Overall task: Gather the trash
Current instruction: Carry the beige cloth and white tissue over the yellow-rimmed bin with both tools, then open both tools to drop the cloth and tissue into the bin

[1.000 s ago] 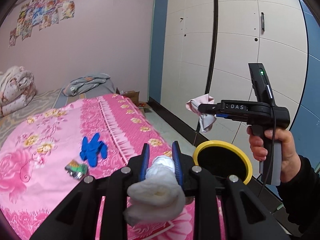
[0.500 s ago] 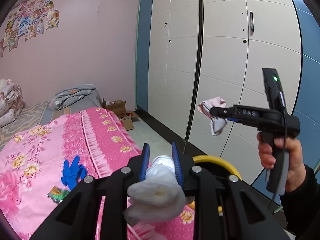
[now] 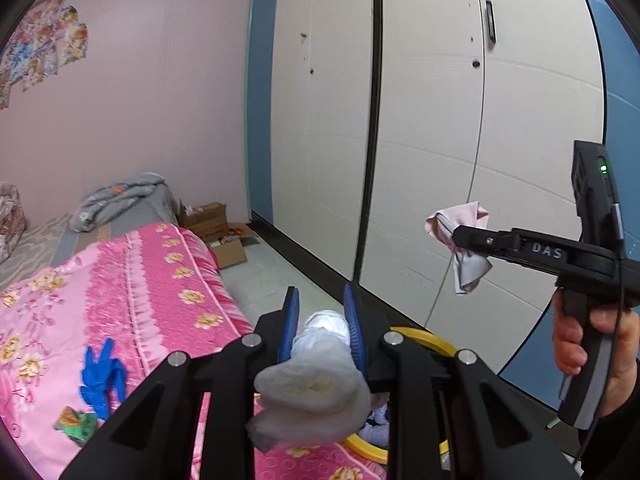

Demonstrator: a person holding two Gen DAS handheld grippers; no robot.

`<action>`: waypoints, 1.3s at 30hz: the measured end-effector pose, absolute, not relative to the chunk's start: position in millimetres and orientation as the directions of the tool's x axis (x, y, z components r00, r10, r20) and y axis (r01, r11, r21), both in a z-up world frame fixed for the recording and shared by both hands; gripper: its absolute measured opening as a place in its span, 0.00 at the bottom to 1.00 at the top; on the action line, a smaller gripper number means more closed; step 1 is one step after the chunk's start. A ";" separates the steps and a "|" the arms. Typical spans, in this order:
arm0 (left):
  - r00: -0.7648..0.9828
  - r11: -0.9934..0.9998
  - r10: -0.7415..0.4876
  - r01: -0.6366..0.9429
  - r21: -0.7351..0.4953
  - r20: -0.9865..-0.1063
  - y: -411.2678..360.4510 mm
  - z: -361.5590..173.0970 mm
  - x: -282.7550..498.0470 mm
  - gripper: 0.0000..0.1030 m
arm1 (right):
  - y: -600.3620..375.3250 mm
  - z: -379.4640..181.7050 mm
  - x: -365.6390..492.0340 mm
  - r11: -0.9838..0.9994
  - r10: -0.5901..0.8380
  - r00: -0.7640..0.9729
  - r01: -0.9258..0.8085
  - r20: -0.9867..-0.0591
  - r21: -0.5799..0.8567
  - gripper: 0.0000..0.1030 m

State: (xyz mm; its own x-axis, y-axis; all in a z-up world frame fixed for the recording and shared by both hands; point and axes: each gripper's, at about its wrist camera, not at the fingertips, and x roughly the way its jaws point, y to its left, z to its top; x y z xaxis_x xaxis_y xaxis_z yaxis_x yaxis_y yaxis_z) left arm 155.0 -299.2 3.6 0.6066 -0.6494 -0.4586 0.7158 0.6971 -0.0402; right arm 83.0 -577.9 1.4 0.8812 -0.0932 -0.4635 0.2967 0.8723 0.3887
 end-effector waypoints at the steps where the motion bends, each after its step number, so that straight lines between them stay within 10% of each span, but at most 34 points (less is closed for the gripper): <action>1: 0.598 0.694 -0.651 0.719 -0.046 -0.468 -306.1 -2.9 157.7 0.21 | -583.2 -4.8 81.2 0.868 -0.098 0.875 0.308 -0.474 0.389 0.36; 39: 0.407 0.646 -0.550 0.761 -0.063 -0.729 -420.2 -154.6 181.8 0.22 | -631.6 -165.9 90.8 0.754 -0.196 0.727 0.541 -0.659 0.372 0.43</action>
